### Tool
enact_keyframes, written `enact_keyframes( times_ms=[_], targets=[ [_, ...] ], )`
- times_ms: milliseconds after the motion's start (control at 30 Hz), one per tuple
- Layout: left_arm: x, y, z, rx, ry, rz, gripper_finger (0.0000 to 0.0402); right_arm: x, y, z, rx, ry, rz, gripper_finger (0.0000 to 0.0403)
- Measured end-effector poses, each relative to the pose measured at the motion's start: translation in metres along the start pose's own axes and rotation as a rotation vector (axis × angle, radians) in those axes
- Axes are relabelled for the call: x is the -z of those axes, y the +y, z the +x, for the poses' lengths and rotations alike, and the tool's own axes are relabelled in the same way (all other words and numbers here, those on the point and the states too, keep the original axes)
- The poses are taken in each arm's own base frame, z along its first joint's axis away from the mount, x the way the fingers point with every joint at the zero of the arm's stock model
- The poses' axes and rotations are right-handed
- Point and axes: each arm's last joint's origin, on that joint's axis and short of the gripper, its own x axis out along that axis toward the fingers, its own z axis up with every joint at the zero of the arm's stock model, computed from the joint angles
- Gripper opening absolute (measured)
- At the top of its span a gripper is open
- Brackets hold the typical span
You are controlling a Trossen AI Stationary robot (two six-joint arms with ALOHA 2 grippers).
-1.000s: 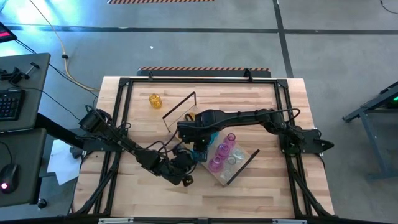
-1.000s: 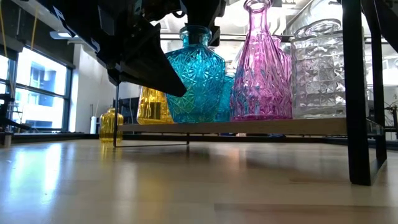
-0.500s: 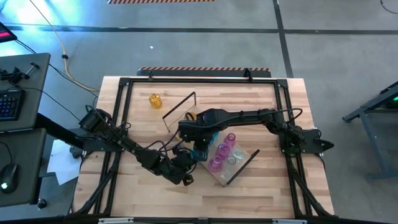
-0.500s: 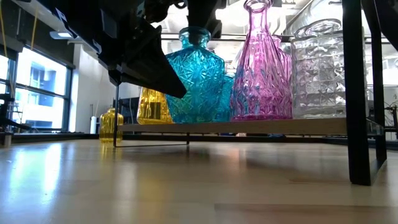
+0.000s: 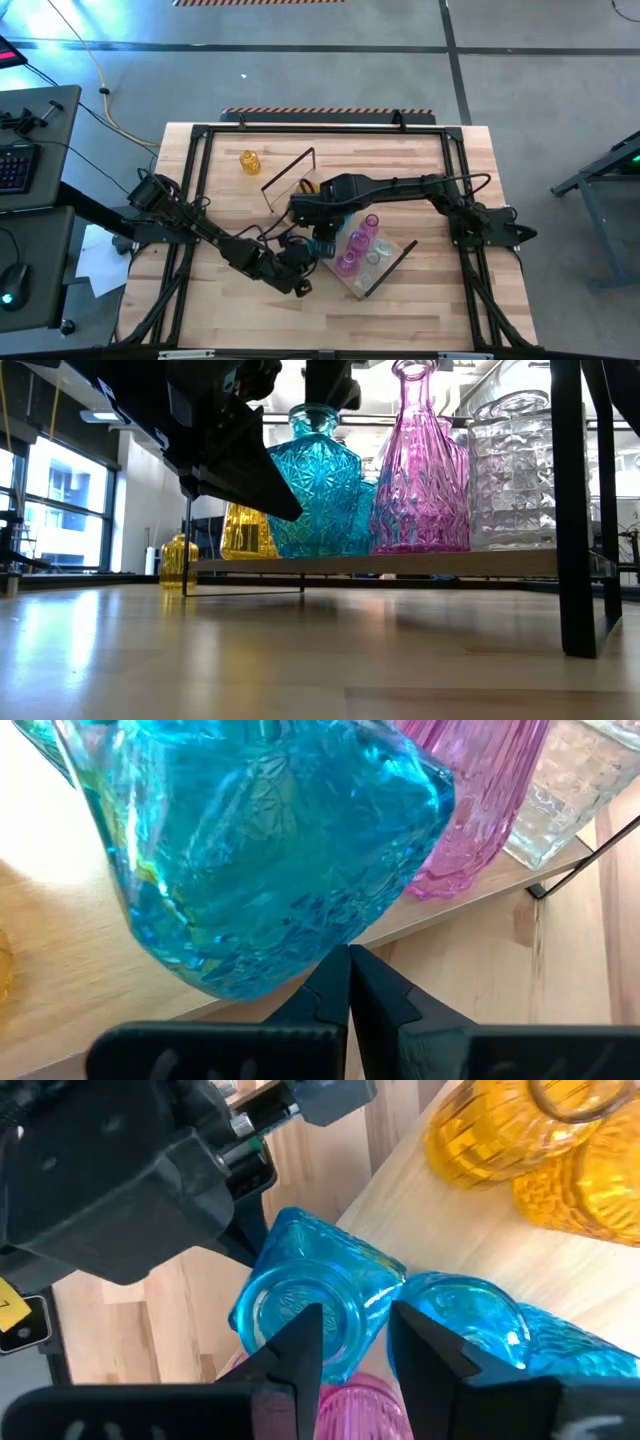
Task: Sort vases onto shelf
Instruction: Put the blue crystal vase on the shelf
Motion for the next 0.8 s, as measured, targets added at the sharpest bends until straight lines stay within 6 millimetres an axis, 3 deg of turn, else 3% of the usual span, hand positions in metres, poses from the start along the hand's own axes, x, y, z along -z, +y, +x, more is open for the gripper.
enact_keyframes(
  times_ms=[533, 800],
  targets=[
    [-0.001, 0.006, 0.004, -0.014, 0.034, 0.051, 0.0, 0.004, 0.008, -0.042, 0.069, -0.189, 0.024, 0.0099],
    [-0.003, 0.01, 0.007, -0.024, 0.039, 0.053, 0.0, 0.004, 0.016, -0.051, 0.057, -0.263, 0.019, 0.0099]
  ],
)
